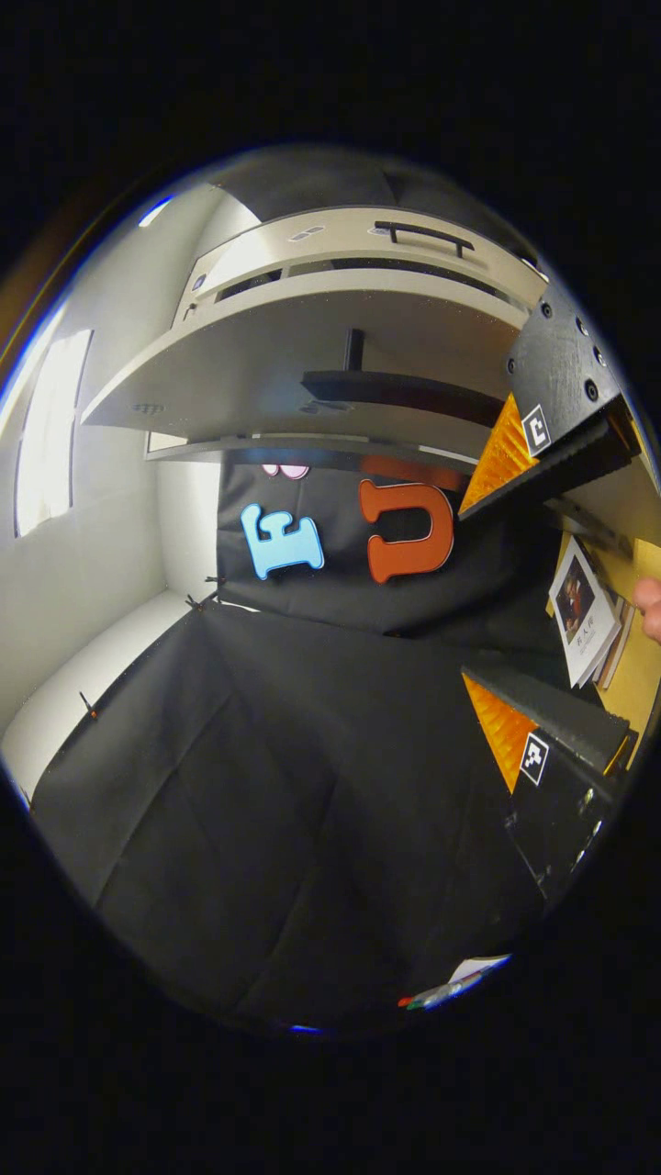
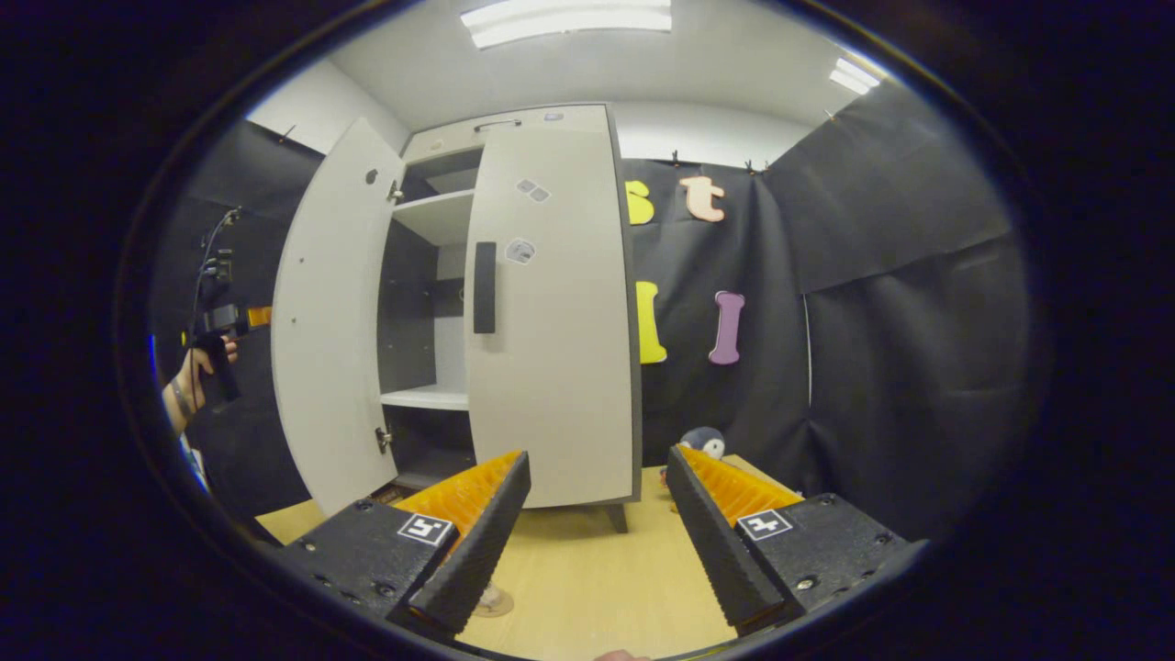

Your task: Grasp the bottle in the cabinet with the left hand and place it on the coaster, then close the right door with the right hand and the left door with the left hand.

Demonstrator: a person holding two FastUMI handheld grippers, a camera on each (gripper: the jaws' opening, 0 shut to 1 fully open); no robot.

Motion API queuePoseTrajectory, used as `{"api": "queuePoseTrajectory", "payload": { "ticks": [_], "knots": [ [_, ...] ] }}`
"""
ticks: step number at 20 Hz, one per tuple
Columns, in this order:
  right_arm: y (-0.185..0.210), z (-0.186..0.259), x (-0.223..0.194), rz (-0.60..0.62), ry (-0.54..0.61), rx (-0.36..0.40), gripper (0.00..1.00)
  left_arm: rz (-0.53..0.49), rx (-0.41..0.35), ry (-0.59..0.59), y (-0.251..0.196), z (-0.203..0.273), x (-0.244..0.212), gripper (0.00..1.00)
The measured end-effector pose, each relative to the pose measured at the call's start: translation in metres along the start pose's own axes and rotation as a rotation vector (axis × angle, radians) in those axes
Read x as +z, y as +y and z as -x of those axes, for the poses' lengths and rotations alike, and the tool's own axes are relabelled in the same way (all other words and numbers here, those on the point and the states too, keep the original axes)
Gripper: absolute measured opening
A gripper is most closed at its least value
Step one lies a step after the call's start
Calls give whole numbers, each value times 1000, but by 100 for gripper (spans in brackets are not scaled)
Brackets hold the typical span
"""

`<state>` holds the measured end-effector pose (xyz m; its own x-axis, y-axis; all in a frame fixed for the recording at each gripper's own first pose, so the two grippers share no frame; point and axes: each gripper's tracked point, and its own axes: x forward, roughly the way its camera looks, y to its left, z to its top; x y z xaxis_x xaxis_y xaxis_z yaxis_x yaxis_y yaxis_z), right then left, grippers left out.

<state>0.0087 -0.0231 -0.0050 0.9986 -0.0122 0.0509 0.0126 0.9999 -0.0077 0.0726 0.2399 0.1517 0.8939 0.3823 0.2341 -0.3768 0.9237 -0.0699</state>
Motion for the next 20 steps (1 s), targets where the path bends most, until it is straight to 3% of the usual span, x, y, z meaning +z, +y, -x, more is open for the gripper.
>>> {"api": "queuePoseTrajectory", "payload": {
  "ticks": [2, 4, 5, 6, 9, 10, 11, 13, 14, 16, 17, 20],
  "knots": [
    [0, 1, 1, -4, -2, 3, 93, -33, -18, -7, -13, 5, 1, 99],
    [-4, 0, 1, 7, 5, -1, 98, -37, -55, -5, -28, 9, 1, 99],
    [-6, -1, 1, 10, 6, -6, 98, -33, -80, -5, -37, 11, 0, 93],
    [-7, -1, 2, 10, 5, -10, 100, -28, -104, -5, -50, 10, -1, 99],
    [-14, 2, 6, 14, 0, -27, 93, -22, -174, -16, -82, 11, -3, 99],
    [-16, 1, 7, 15, -2, -32, 93, -25, -196, -23, -91, 10, -4, 93],
    [-18, 1, 8, 18, -4, -39, 98, -29, -210, -31, -99, 8, -5, 93],
    [-24, 1, 10, 20, -7, -57, 98, -27, -232, -33, -113, 2, -7, 94],
    [-25, 3, 10, 15, -8, -65, 100, -19, -249, -24, -122, -1, -11, 99],
    [-31, 5, 11, 8, -13, -82, 100, -10, -252, -15, -131, -4, -13, 95],
    [-36, 6, 12, 10, -14, -95, 100, -7, -239, -19, -130, -6, -12, 99],
    [-49, 9, 12, 21, -16, -132, 98, 22, -239, -32, -132, -9, -5, 99]
  ]
}}
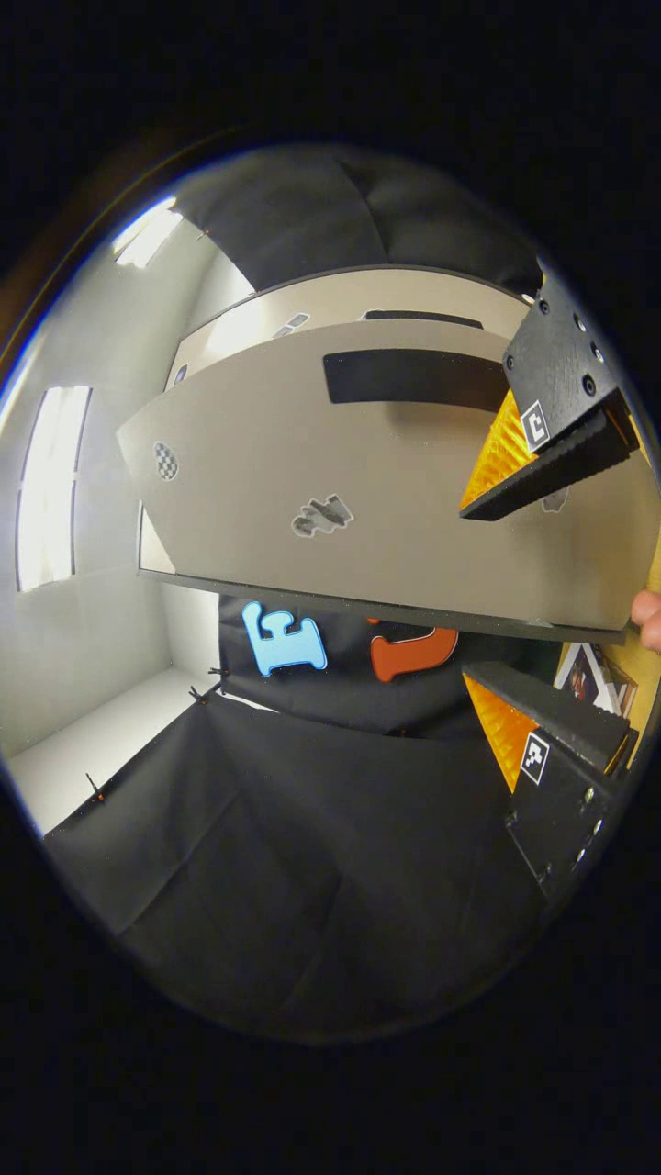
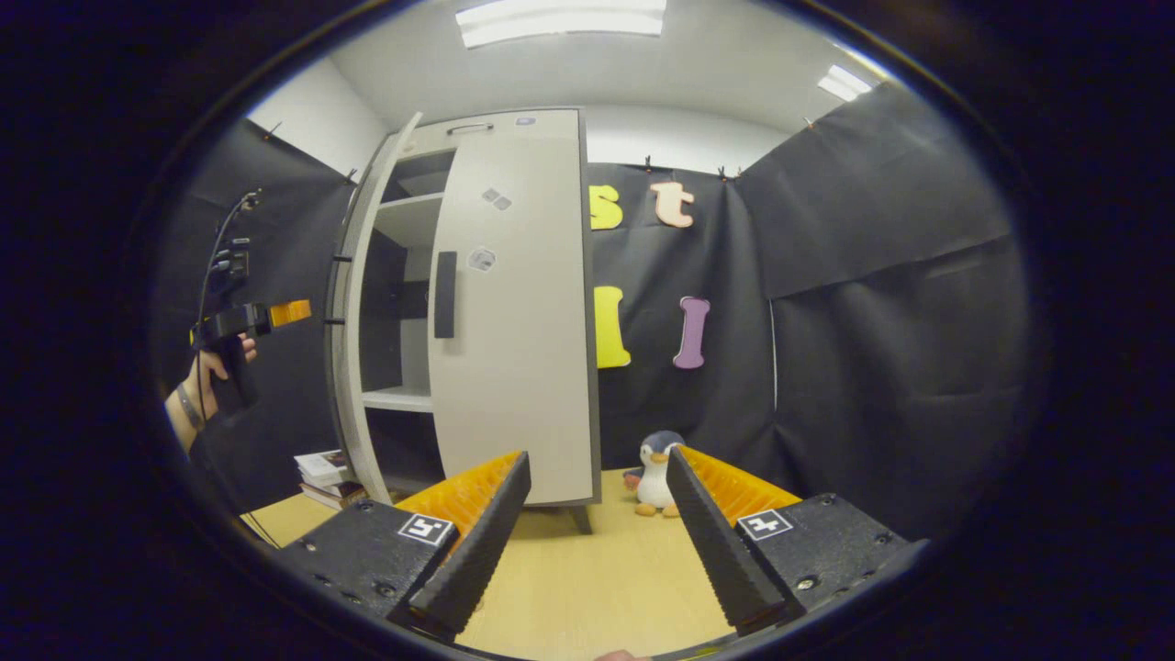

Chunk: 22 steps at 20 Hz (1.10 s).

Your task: Grasp the bottle in the cabinet with the left hand and place it on the coaster, then close the right door with the right hand and the left door with the left hand.

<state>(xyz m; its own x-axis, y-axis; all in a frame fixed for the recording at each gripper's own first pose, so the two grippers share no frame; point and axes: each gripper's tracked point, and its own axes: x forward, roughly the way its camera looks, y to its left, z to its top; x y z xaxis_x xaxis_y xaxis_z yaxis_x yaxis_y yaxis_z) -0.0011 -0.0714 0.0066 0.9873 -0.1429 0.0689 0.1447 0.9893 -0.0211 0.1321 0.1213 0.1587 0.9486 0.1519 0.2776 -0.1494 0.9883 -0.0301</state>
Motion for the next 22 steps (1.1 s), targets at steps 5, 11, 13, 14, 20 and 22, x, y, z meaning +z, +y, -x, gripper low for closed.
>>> {"api": "queuePoseTrajectory", "payload": {
  "ticks": [5, 11, 13, 14, 20, 22],
  "knots": [
    [-2, -4, 3, -15, -5, -6, 98, -3, -43, 31, -7, 25, -2, 95],
    [21, -12, -4, -32, 10, 56, 93, -20, -44, 130, -20, 94, -47, 99],
    [28, -17, -8, -36, 22, 74, 97, -25, -60, 157, -34, 116, -60, 99],
    [33, -18, -9, -35, 34, 91, 98, -33, -68, 165, -42, 124, -67, 99],
    [53, -16, -7, -45, 43, 154, 93, -85, -142, 165, -82, 163, -94, 95],
    [58, -14, -7, -42, 48, 162, 98, -70, -153, 169, -91, 172, -99, 95]
  ]
}}
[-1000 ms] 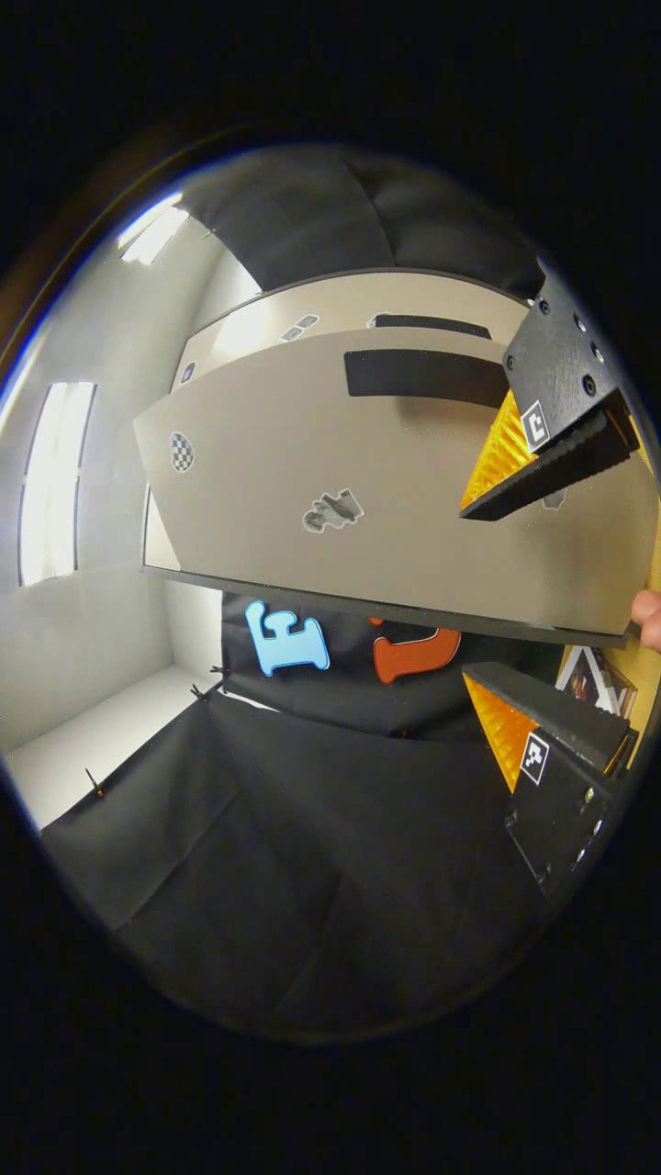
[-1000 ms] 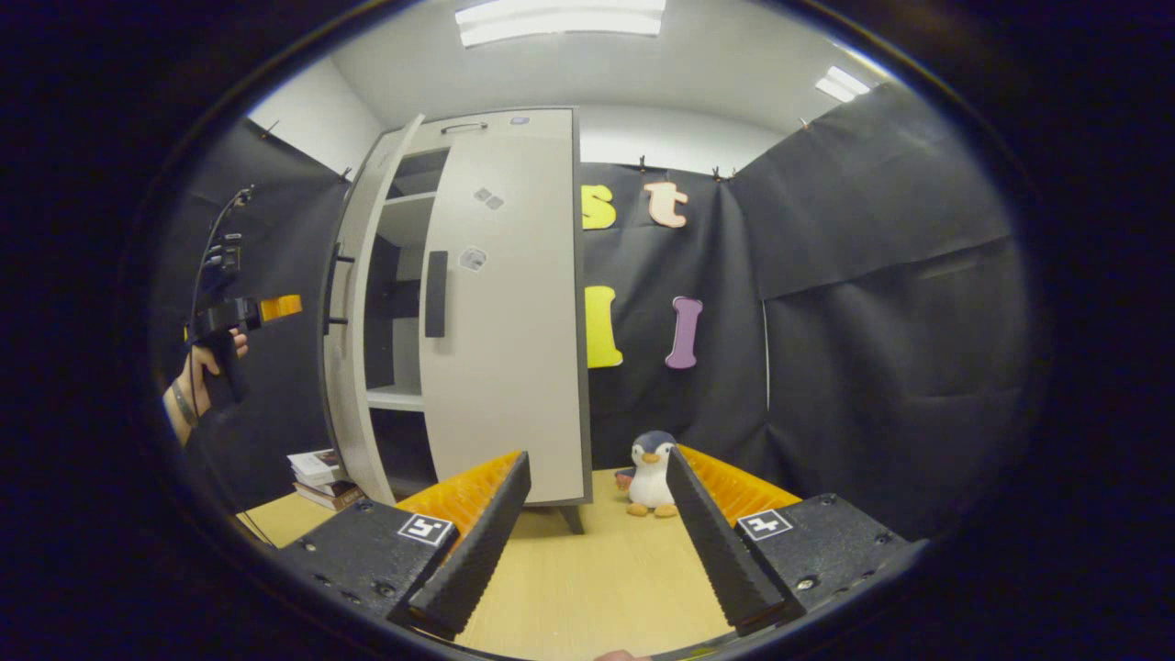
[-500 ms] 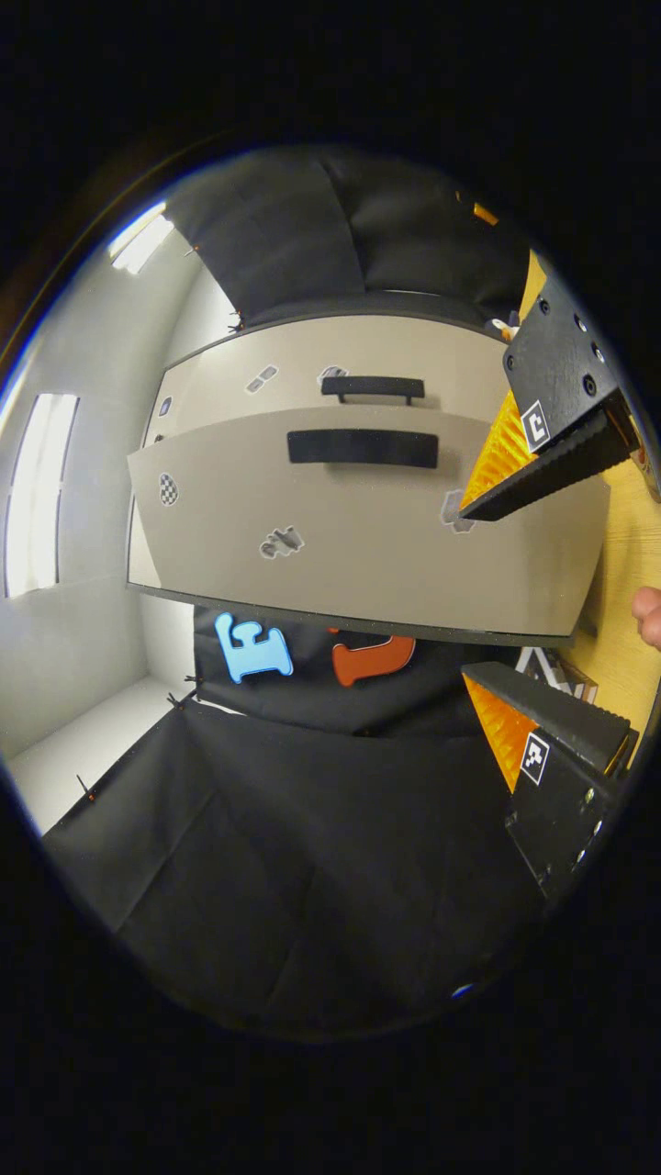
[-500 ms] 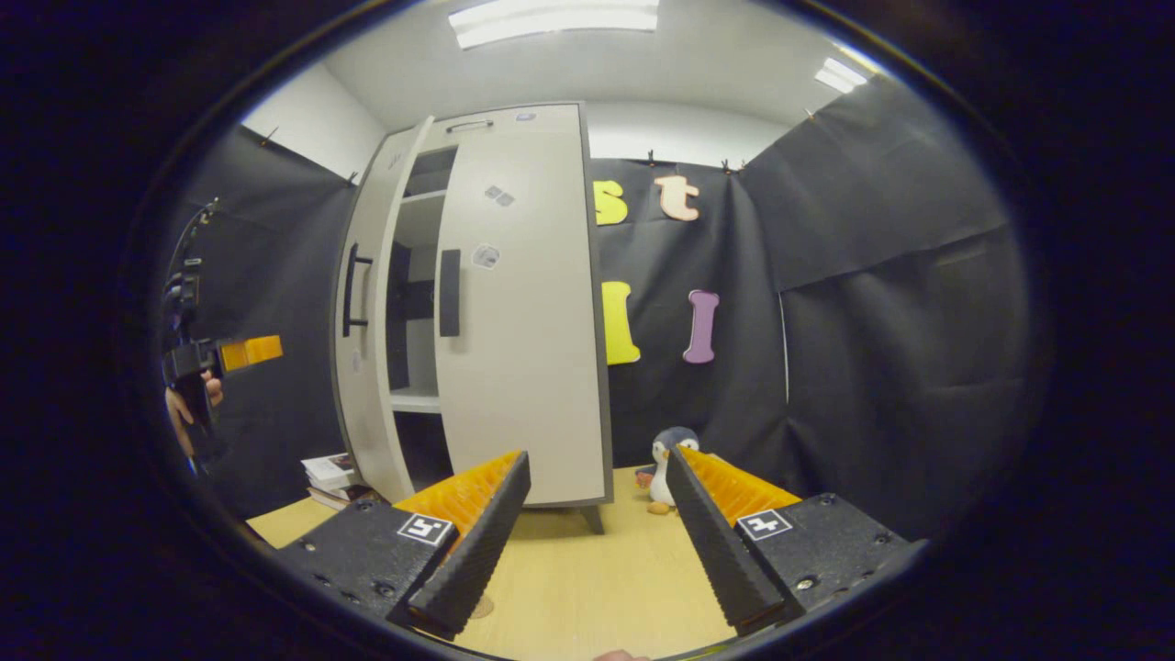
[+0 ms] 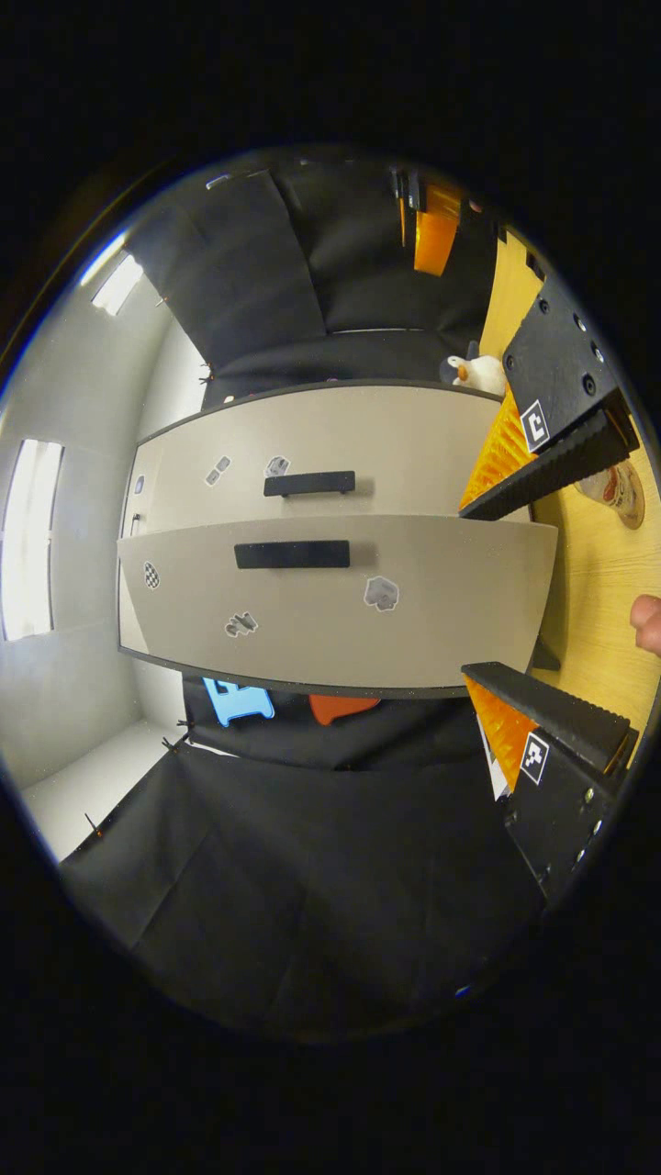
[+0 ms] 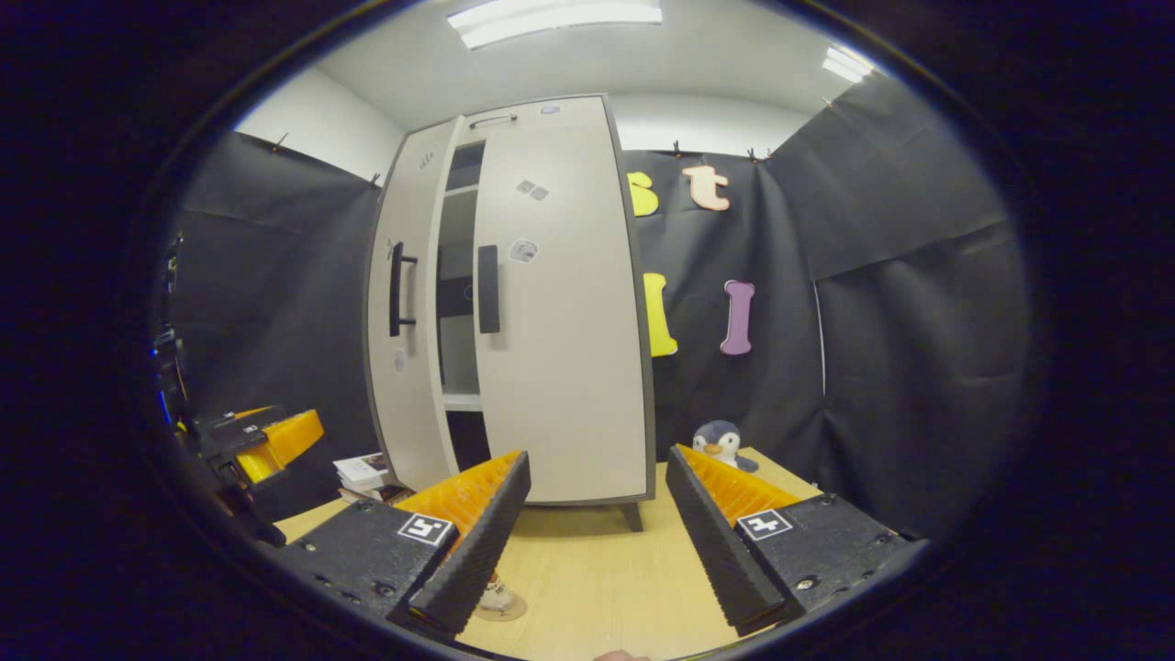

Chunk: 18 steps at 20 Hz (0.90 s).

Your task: Grasp the bottle in the cabinet with the left hand and place it on the coaster, then close the right door with the right hand and the left door with the left hand.

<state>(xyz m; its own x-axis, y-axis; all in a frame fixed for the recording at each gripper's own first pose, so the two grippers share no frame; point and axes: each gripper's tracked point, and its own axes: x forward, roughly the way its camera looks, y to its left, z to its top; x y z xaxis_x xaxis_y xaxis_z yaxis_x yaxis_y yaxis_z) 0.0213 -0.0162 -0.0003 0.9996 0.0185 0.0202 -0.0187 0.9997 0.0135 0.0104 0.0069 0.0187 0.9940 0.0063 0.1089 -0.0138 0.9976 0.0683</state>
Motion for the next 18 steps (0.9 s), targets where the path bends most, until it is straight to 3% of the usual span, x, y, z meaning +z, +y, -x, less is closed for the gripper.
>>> {"api": "queuePoseTrajectory", "payload": {
  "ticks": [5, 6, 8, 10, 12, 14, 18],
  "knots": [
    [2, 4, 2, 3, 0, 1, 92, 39, 2, 9, -5, 11, -7, 95],
    [2, 3, 3, -1, 1, 1, 98, 41, 6, 16, -3, 11, -9, 99],
    [4, 2, 5, -11, 2, 7, 93, 47, 12, 22, -2, 12, -9, 95],
    [6, 1, 6, -13, 2, 11, 93, 46, 19, 17, 3, 12, -7, 99],
    [9, 0, 7, -7, -1, 15, 98, 39, 21, 14, 5, 13, -7, 95],
    [13, -1, 5, -11, 2, 25, 93, 36, 20, 12, 5, 13, -5, 94],
    [17, -2, 2, -19, 12, 30, 98, 30, 23, 13, 8, 14, -5, 95]
  ]
}}
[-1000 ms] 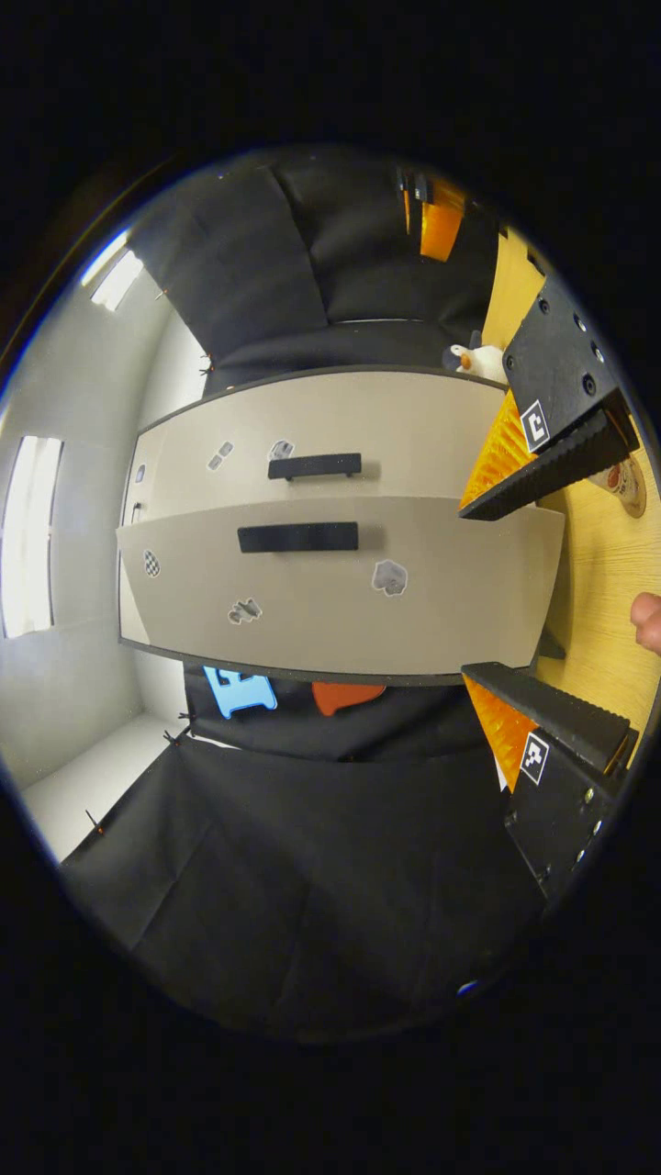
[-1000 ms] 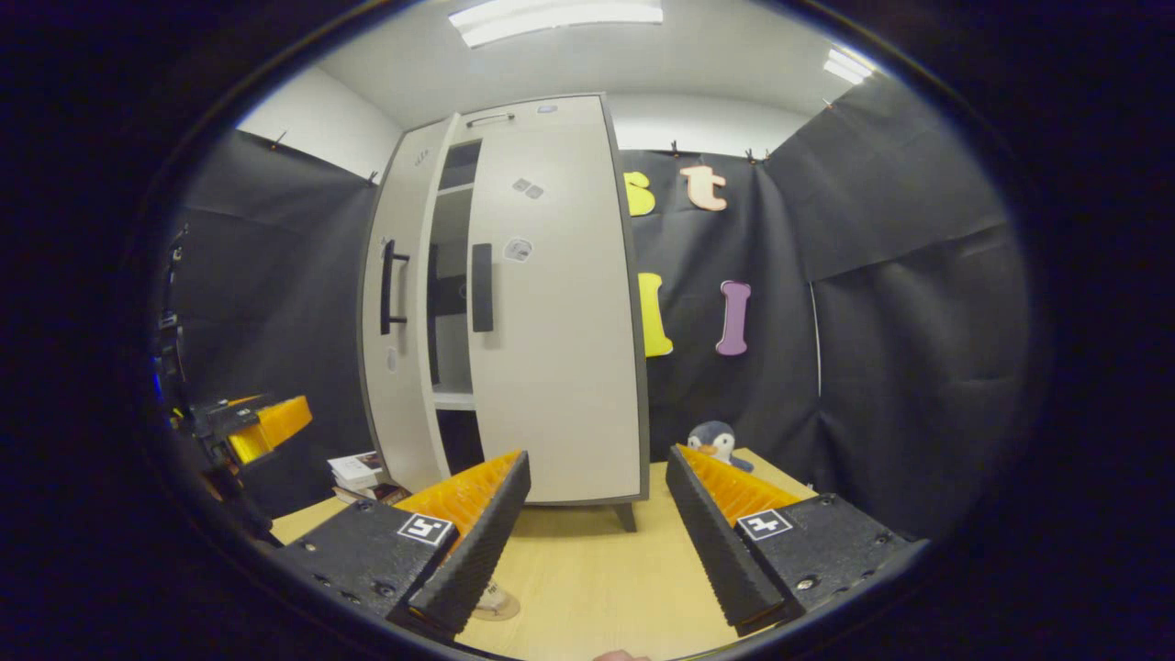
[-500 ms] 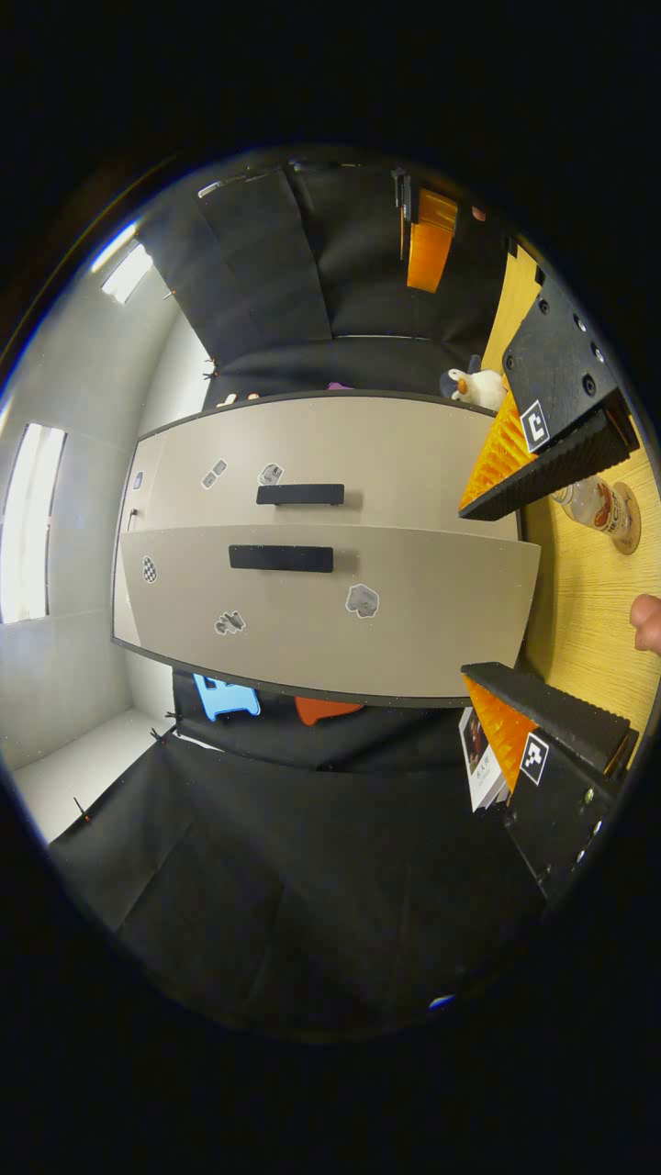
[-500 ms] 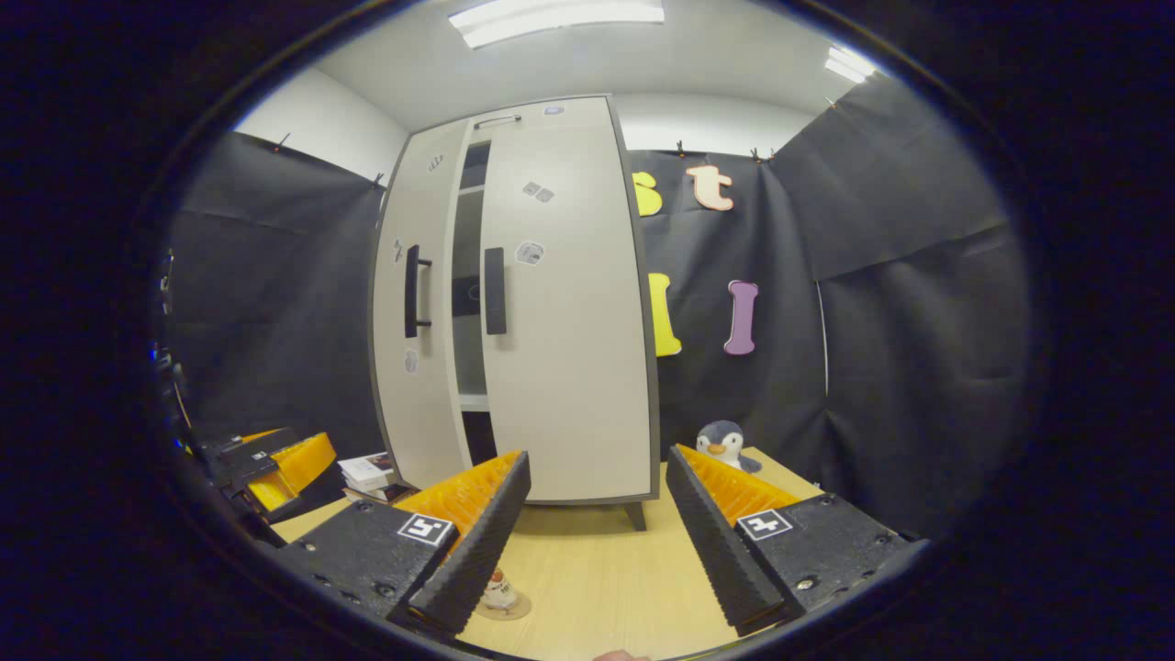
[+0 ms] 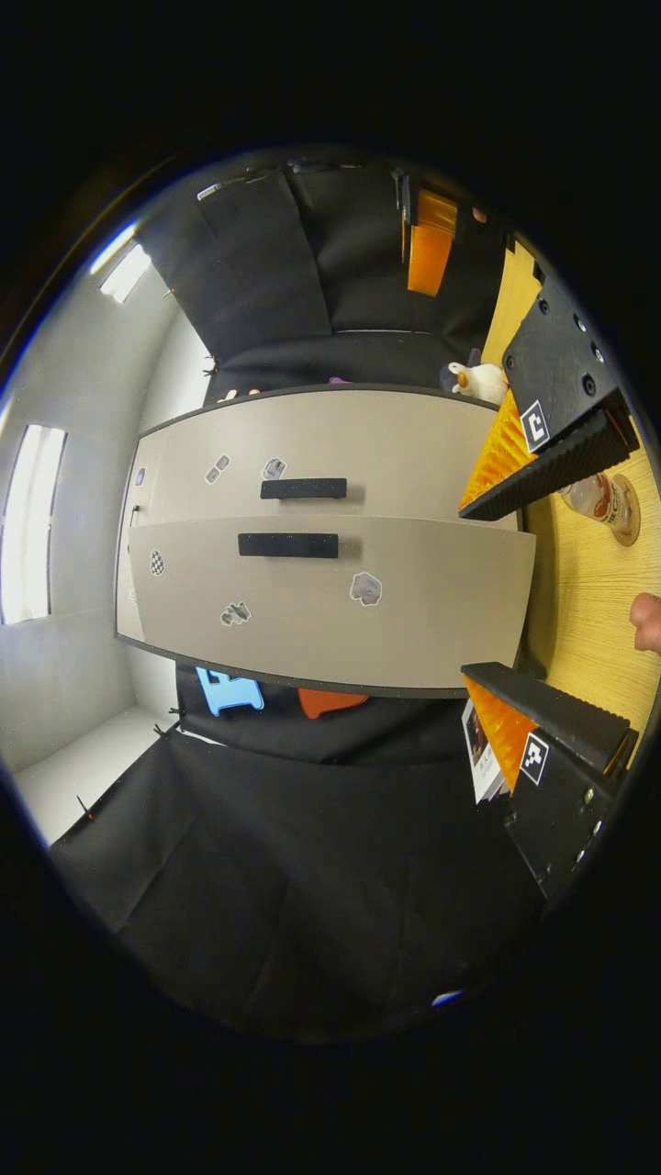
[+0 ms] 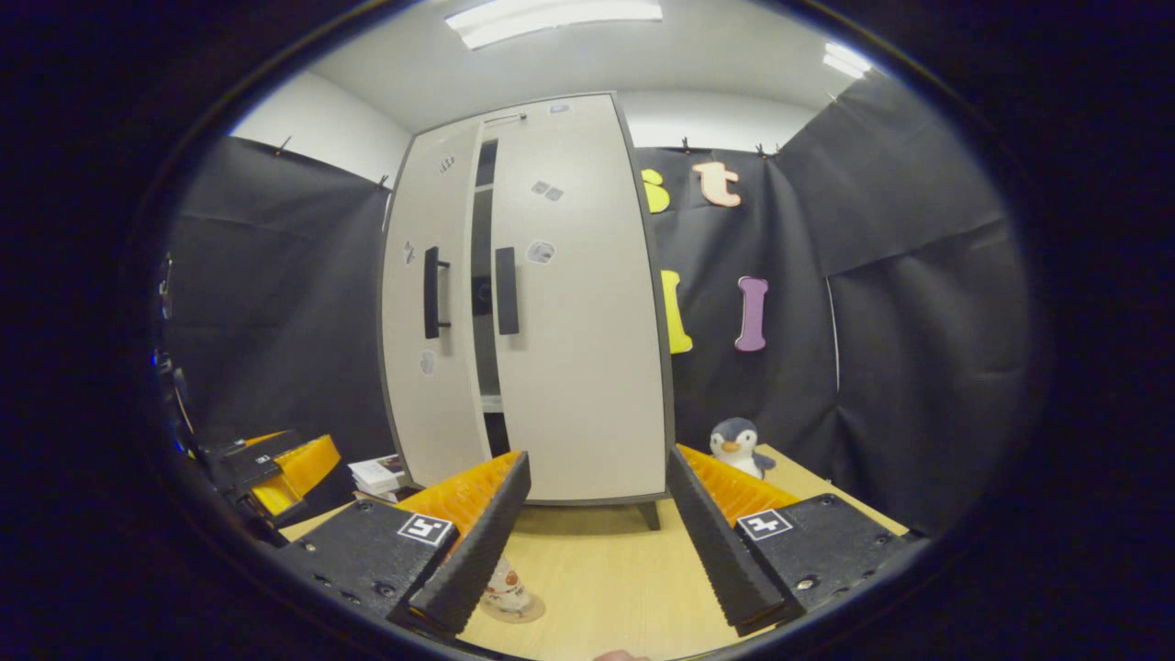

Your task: Grasp the bottle in the cabinet with the left hand and place it on the coaster, then close the right door with the right hand and the left door with the left hand.

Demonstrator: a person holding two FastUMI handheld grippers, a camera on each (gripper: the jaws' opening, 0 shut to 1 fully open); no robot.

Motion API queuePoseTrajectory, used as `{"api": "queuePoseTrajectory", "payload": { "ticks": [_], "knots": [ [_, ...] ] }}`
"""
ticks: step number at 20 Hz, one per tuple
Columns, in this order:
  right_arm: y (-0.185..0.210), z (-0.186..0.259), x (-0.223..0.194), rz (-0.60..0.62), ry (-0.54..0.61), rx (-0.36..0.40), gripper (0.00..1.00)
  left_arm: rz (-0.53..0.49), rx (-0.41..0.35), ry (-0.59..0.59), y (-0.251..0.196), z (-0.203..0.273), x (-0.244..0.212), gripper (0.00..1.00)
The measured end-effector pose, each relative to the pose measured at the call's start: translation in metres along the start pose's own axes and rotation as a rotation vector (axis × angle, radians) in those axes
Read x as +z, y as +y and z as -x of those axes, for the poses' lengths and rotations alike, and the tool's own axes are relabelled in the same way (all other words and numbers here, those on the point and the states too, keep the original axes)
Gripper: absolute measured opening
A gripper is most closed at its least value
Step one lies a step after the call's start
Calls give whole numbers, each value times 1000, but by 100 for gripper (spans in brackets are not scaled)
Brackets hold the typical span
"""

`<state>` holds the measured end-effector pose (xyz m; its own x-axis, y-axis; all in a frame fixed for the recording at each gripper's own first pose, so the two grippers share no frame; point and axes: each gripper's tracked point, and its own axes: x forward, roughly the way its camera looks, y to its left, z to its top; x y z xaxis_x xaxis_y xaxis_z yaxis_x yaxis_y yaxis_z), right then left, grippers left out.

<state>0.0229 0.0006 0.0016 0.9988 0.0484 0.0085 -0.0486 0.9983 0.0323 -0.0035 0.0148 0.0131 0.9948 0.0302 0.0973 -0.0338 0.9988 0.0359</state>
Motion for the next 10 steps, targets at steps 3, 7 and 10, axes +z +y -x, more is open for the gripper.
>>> {"api": "queuePoseTrajectory", "payload": {
  "ticks": [3, 7, 10],
  "knots": [
    [0, 1, -1, -4, 3, -3, 93, 4, -3, 1, 0, -1, 0, 95],
    [0, 1, -2, -13, 9, -4, 93, 6, -7, 1, -1, 0, 1, 94],
    [1, 1, -3, -13, 12, -6, 93, 2, -12, 6, -3, -2, 0, 95]
  ]
}}
